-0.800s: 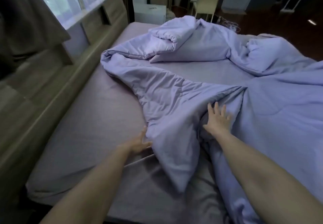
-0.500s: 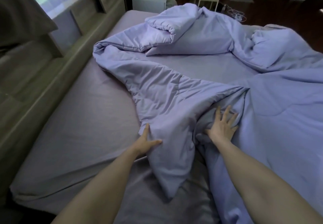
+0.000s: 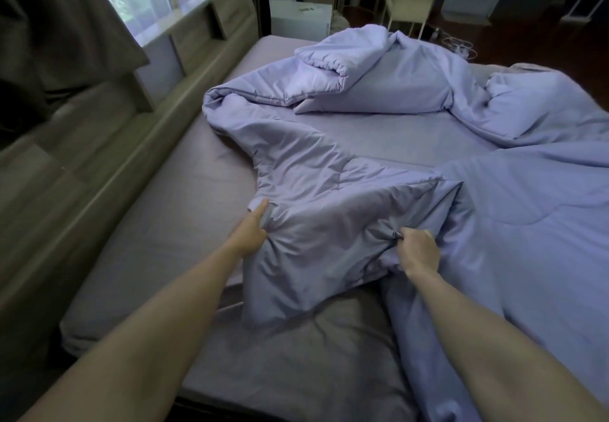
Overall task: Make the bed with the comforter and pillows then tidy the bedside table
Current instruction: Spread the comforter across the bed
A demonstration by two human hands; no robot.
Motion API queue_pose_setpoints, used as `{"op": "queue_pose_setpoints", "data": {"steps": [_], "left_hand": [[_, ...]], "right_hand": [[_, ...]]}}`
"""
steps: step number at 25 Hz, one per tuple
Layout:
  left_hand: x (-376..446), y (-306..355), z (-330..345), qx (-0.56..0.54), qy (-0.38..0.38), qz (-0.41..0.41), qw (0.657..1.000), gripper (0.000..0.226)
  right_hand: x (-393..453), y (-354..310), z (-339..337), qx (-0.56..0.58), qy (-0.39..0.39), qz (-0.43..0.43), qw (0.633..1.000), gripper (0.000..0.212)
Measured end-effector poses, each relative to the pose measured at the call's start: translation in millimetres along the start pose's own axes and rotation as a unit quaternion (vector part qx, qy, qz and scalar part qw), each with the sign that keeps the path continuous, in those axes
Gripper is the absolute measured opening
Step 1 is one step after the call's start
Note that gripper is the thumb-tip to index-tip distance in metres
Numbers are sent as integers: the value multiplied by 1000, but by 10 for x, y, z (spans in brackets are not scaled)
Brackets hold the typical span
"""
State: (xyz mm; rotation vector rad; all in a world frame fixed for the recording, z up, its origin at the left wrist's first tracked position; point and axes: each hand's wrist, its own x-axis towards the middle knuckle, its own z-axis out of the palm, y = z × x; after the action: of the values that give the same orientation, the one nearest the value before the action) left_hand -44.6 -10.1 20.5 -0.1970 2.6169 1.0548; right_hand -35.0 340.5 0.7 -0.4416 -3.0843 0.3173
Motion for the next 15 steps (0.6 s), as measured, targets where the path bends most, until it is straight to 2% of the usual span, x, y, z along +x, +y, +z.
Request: {"op": "queue_pose_setpoints", "data": {"steps": [5,8,12,15], "left_hand": [[-306,-392,-729,125,10,10,992,83],[-559,-684,-1151,181,26,19,983,82],[-1046,-1253,-1684,254,46,15,966,77],[-1391,-1884,-2102,272,30,5,962,79]], "right_hand": [[-791,-492,51,94,95,-15,991,27],[-1291,-877,104,104,146,-37,983,22],[-2142,-1493,291,103,156,-35,982,27],[-2751,-1961,510,100,140,-41,984,34]]}}
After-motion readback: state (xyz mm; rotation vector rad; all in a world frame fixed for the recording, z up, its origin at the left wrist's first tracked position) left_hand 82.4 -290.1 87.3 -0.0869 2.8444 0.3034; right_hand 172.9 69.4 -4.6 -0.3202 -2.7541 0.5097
